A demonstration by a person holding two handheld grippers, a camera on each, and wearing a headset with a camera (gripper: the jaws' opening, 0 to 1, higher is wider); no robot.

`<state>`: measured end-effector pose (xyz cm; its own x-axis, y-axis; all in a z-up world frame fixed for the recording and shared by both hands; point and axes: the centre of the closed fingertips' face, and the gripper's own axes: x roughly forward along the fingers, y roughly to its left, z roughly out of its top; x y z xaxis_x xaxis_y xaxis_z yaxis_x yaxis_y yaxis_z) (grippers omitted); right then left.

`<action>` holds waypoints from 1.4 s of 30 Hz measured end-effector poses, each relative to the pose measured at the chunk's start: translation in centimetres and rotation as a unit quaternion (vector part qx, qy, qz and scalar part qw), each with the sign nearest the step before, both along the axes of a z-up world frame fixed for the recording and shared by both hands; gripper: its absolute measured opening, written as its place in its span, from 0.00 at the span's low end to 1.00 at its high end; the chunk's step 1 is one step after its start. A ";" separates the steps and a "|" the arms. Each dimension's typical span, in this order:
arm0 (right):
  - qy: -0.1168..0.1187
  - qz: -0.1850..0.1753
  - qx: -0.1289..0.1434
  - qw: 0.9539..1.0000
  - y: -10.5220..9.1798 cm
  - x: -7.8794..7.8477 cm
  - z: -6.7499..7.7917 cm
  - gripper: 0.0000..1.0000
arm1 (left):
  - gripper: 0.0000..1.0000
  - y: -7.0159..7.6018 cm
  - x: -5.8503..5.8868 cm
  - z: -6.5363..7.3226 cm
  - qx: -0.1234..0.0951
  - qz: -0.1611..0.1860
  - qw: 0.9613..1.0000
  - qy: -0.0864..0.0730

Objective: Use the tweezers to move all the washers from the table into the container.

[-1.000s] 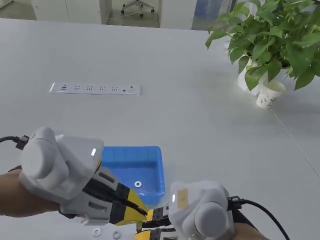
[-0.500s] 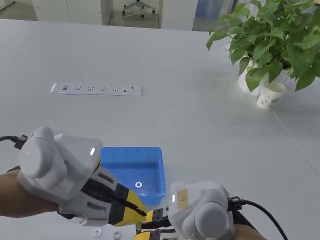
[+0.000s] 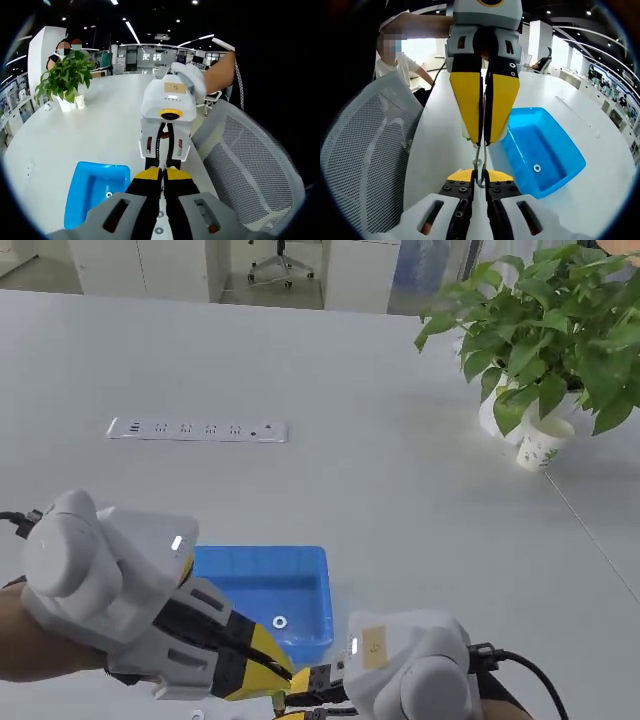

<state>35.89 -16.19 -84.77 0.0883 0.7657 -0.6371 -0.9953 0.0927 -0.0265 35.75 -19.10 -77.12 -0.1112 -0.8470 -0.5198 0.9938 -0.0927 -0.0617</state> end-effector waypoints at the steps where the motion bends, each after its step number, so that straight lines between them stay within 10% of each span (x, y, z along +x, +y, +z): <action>1: -0.002 0.001 0.001 1.000 0.0 0.1 0.2 0.09 | 0.04 0.0 0.0 0.1 0.000 0.000 1.000 -0.001; 22: -0.037 0.011 0.010 0.999 0.8 1.9 3.6 0.09 | 0.04 0.7 1.3 3.4 -0.006 0.004 1.000 -0.028; 42: -0.059 0.001 0.017 0.998 1.0 6.8 4.5 0.09 | 0.04 0.8 5.9 4.2 0.000 0.011 0.998 -0.054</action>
